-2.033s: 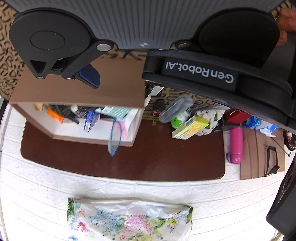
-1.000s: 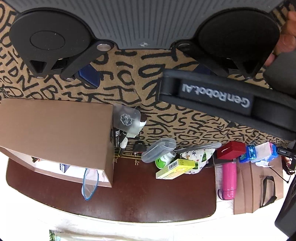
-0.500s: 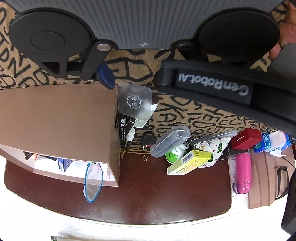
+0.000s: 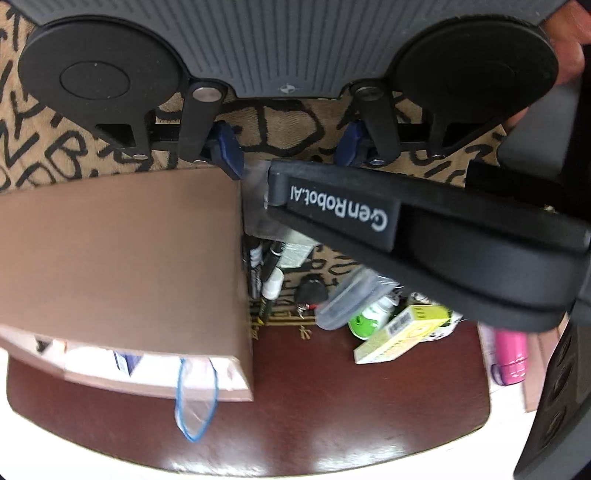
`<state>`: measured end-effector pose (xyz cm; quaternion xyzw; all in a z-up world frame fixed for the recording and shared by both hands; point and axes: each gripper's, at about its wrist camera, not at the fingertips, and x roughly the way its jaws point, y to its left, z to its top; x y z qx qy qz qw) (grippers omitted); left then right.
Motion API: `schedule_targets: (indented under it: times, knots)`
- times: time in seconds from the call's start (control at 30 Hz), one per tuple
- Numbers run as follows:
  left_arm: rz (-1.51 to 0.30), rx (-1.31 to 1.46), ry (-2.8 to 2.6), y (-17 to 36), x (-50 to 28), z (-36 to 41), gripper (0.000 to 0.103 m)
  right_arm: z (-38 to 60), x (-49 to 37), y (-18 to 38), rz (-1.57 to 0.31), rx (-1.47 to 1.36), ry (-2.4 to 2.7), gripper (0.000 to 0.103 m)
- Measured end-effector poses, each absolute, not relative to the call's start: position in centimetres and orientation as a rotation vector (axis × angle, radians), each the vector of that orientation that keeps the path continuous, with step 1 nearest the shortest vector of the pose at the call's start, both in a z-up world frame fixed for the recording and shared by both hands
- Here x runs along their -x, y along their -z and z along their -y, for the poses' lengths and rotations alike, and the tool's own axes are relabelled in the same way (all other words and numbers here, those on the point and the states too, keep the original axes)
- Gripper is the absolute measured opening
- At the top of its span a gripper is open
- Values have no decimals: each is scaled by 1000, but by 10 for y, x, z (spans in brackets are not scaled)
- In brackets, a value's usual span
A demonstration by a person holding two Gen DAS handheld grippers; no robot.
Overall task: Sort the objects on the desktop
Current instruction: 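Grasp the clear cloud-printed pouch with the left gripper and lift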
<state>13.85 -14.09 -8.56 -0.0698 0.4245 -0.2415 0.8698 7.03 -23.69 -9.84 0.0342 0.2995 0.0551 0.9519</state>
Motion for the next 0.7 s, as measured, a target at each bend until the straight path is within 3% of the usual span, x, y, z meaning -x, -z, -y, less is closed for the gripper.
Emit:
schedule_targets:
  times: [0.07, 0.13, 0.17, 0.2, 0.23, 0.43, 0.7]
  knots:
    - [-890, 142, 500, 87, -141, 144, 46, 239, -71, 99, -611, -83, -109, 52]
    - [-891, 135, 493, 87, -143, 146, 33, 240, -70, 99, -610, -85, -106, 47]
    - [-889, 131, 493, 87, -142, 146, 30, 240, -69, 99, -606, -85, -121, 33]
    - [-884, 124, 491, 87, -140, 147, 30, 239, -69, 98, -605, -76, -134, 29]
    - [-879, 114, 489, 87, -138, 147, 25, 236, -68, 97, -603, -52, -128, 28]
    - [-869, 110, 472, 86, -125, 141, 19, 229, -59, 97, -608, -2, -162, 26]
    - [-861, 114, 455, 86, -82, 128, 21, 221, -23, 95, -623, 17, -220, 25]
